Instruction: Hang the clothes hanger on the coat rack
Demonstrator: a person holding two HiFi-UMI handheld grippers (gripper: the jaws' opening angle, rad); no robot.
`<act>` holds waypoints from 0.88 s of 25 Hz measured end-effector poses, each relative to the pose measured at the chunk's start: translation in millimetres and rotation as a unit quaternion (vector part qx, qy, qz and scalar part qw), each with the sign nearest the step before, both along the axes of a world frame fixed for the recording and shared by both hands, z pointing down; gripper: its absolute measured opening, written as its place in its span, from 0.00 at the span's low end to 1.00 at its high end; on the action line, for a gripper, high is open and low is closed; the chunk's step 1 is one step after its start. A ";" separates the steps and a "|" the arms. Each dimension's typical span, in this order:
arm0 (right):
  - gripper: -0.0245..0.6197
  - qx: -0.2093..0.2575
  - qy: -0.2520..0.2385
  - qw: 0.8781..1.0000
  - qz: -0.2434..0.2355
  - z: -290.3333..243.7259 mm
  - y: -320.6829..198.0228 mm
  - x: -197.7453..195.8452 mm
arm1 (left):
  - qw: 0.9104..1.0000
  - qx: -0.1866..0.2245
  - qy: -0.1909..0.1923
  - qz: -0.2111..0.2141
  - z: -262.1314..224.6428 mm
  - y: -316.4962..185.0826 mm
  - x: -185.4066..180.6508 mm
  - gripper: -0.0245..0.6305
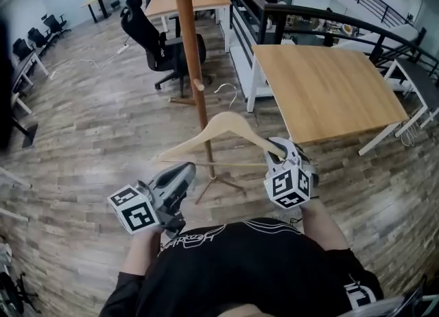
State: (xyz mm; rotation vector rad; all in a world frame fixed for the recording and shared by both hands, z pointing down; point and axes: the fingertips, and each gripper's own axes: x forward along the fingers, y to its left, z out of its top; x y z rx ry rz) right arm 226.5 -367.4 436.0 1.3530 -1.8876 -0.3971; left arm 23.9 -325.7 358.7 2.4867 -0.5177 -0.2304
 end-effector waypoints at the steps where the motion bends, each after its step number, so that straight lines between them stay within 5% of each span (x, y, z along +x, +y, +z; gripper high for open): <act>1: 0.14 0.002 0.001 1.000 -0.008 -1.4 -8.0 -0.8 | 1.000 0.000 0.000 -0.009 -0.5 -4.5 -0.4 0.05; 22: 0.14 0.021 0.007 0.986 -0.165 0.4 -107.7 -41.2 | 0.986 0.004 -0.005 -0.165 6.9 -35.7 -8.3 0.05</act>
